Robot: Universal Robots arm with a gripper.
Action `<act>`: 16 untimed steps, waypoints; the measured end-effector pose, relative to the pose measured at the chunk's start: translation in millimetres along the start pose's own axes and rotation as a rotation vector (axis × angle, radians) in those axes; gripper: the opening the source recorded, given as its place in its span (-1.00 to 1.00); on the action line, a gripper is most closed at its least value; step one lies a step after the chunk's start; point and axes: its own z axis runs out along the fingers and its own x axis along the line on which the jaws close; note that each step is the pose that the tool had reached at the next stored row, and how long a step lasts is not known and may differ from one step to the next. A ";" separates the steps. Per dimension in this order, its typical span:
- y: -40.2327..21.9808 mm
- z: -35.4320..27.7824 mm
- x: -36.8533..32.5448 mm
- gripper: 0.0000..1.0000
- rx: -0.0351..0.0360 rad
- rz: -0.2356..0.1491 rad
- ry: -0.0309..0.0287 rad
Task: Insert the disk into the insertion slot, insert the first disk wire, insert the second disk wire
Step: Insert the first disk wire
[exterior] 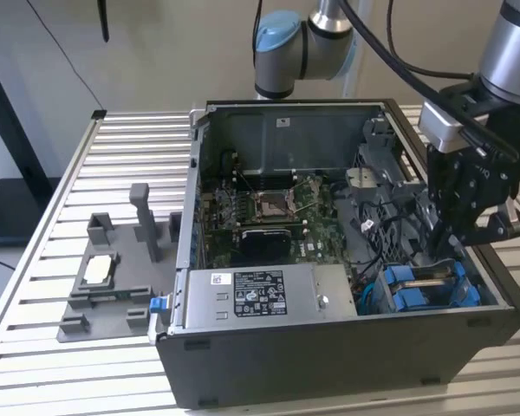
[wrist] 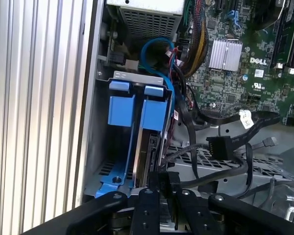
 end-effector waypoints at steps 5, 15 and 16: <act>-1.0 0.4 2.5 -0.62 -0.0283 0.005 -0.0034; -2.4 4.8 3.1 -0.62 -0.0297 0.083 -0.0011; -2.8 5.1 3.2 -0.62 -0.0298 0.087 -0.0009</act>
